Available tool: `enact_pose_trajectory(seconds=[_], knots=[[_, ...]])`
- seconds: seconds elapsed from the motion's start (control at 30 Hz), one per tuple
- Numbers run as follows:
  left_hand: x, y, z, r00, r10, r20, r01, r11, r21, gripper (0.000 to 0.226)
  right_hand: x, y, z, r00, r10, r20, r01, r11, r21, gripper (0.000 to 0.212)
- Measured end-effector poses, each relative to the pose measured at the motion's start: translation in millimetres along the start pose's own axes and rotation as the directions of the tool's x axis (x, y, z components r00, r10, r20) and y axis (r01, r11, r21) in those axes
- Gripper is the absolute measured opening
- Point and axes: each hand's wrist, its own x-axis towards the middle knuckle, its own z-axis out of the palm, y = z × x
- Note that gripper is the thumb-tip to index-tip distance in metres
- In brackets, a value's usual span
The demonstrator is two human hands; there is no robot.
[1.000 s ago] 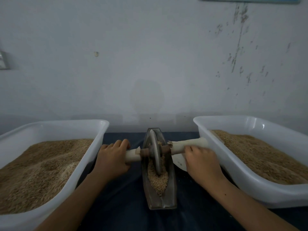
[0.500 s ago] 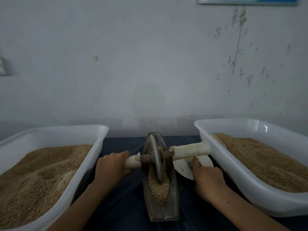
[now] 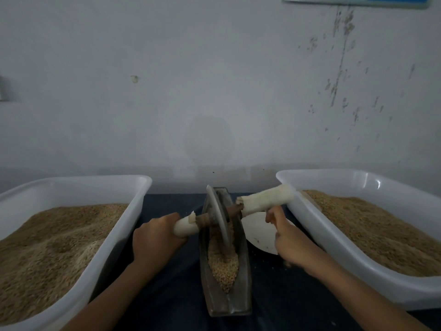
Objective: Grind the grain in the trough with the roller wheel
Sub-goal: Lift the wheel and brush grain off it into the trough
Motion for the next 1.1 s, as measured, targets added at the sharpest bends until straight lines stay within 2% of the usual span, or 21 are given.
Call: enact_pose_trajectory(seconds=[0.07,0.13,0.23,0.3,0.4,0.5,0.57,0.63,0.7,0.77,0.8,0.9,1.0,1.1], knots=[[2.7,2.0,-4.3,0.999,-0.032,0.002,0.032,0.998,-0.045,0.019,0.4,-4.8,-3.1,0.995,0.094,0.021,-0.096,0.948,0.303,0.032],[6.5,4.4,-10.0,0.998,-0.065,-0.007,0.065,0.997,-0.048,0.021,-3.3,-12.6,-8.6,0.993,0.109,0.050,-0.117,0.793,0.598,0.021],[11.7,7.0,-17.2,0.994,-0.111,-0.009,0.110,0.991,-0.075,0.020,-7.1,-16.7,-16.4,1.000,-0.009,0.030,-0.018,0.614,0.789,0.032],[13.9,7.4,-20.1,0.991,-0.134,-0.006,0.133,0.985,-0.111,0.020,-5.9,-15.0,-17.9,0.995,-0.094,-0.041,0.091,0.616,0.782,0.037],[15.7,8.4,-23.4,0.988,-0.153,-0.003,0.152,0.982,-0.116,0.019,-1.5,-11.4,-15.1,0.966,-0.206,-0.156,0.255,0.676,0.691,0.033],[15.4,9.3,-23.4,0.987,-0.161,-0.007,0.160,0.981,-0.110,0.017,6.2,-2.3,-9.7,0.906,-0.356,-0.227,0.423,0.778,0.466,0.024],[14.5,10.3,-23.3,0.986,-0.164,0.000,0.163,0.981,-0.106,0.018,9.8,5.0,-5.4,0.855,-0.439,-0.277,0.511,0.805,0.301,0.016],[14.4,11.0,-24.0,0.986,-0.169,0.000,0.168,0.980,-0.110,0.019,11.1,6.6,-2.1,0.773,-0.529,-0.350,0.605,0.780,0.158,0.010],[14.4,11.6,-24.8,0.986,-0.168,0.000,0.167,0.980,-0.109,0.020,13.5,3.8,2.4,0.644,-0.640,-0.419,0.707,0.707,0.008,0.015],[14.0,12.0,-25.4,0.986,-0.168,-0.005,0.166,0.979,-0.121,0.020,19.9,0.2,8.9,0.549,-0.700,-0.457,0.764,0.642,-0.067,0.022],[13.8,11.9,-25.8,0.986,-0.168,-0.012,0.164,0.977,-0.134,0.019,23.8,-1.5,12.3,0.528,-0.709,-0.468,0.778,0.625,-0.069,0.023],[13.2,11.2,-27.3,0.985,-0.166,-0.043,0.157,0.974,-0.165,0.019,35.1,-7.8,20.9,0.537,-0.688,-0.488,0.804,0.593,0.047,0.023],[14.0,11.3,-28.5,0.984,-0.170,-0.060,0.160,0.977,-0.144,0.019,49.3,-13.8,26.9,0.621,-0.602,-0.502,0.759,0.620,0.196,0.020],[13.6,12.3,-27.3,0.984,-0.163,-0.077,0.152,0.979,-0.136,0.018,64.4,-16.7,28.8,0.702,-0.538,-0.466,0.688,0.680,0.252,0.016]])
